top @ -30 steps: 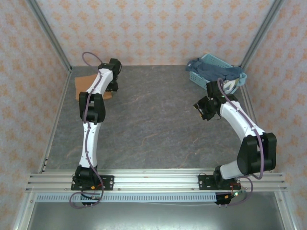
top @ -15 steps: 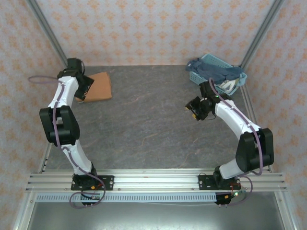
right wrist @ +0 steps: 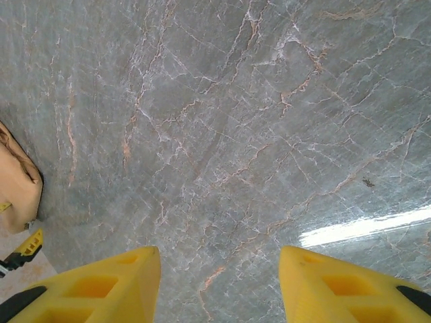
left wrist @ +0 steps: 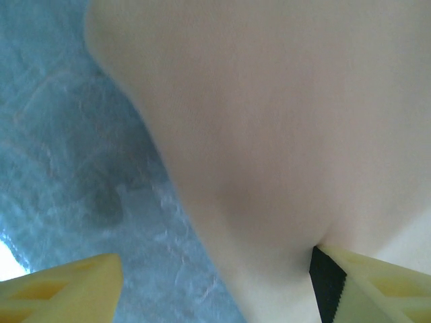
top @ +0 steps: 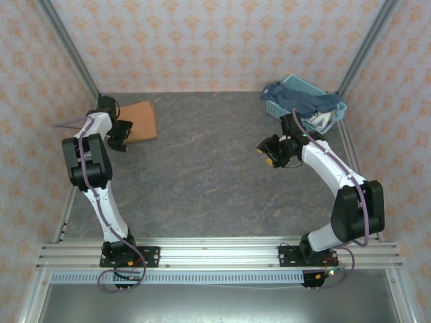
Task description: Fold and stack the t-shirts
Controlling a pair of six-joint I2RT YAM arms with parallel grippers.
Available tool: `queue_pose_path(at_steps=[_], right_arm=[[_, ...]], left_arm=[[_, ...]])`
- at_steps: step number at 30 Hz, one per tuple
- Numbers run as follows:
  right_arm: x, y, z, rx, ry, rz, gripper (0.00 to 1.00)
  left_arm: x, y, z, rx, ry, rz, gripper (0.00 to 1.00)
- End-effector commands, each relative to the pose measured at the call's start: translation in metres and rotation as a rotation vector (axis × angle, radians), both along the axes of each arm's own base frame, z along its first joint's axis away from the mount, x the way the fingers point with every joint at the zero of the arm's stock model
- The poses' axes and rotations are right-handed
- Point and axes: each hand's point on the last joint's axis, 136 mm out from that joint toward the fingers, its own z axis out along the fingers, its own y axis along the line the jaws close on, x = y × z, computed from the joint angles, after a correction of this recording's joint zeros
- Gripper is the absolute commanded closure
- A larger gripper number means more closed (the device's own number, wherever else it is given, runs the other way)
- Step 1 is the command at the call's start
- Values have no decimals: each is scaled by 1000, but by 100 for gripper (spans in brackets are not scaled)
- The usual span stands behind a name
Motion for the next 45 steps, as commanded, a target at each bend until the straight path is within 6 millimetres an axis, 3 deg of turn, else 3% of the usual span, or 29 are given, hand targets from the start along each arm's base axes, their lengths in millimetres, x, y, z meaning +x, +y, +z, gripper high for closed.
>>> queue_pose_path(at_steps=[1, 5, 9, 18, 21, 26, 29, 30, 31, 34, 36, 37, 38, 41, 45], right_arm=[[-3, 1, 9, 2, -30, 8, 50], [-3, 0, 9, 1, -25, 7, 50], [-5, -1, 7, -4, -15, 6, 51], [-4, 1, 3, -7, 6, 14, 52], [-1, 2, 2, -5, 8, 15, 52], [4, 2, 4, -13, -12, 19, 52], [11, -5, 18, -49, -75, 3, 50], [14, -9, 25, -67, -106, -7, 49], [17, -13, 33, -82, -141, -21, 48], [22, -31, 63, -161, -250, -63, 44], [22, -51, 81, -246, -290, -108, 35], [22, -57, 89, -275, -309, -120, 13], [22, -66, 98, -312, -333, -135, 1], [16, -93, 119, -431, -374, -188, 1], [-2, -129, 140, -611, -431, -257, 1]], left_arm=[[-1, 17, -8, 50, 68, -10, 25], [14, 31, -9, 89, 48, -41, 29], [43, 34, -13, 75, -23, -82, 39], [89, 40, -8, 76, -90, -127, 39], [89, 45, -5, 98, -67, -138, 38], [88, 50, 27, 165, -93, -152, 31], [80, 40, 61, 211, -127, -193, 24], [75, 33, 75, 229, -145, -216, 4], [71, 26, 88, 243, -169, -237, 0], [45, -6, 127, 291, -217, -317, 0], [19, -33, 155, 355, -206, -375, 0], [6, -45, 165, 385, -199, -397, 0], [-7, -57, 176, 428, -192, -415, 0], [-42, -80, 199, 518, -249, -429, 0], [-81, -100, 210, 573, -287, -476, 0]])
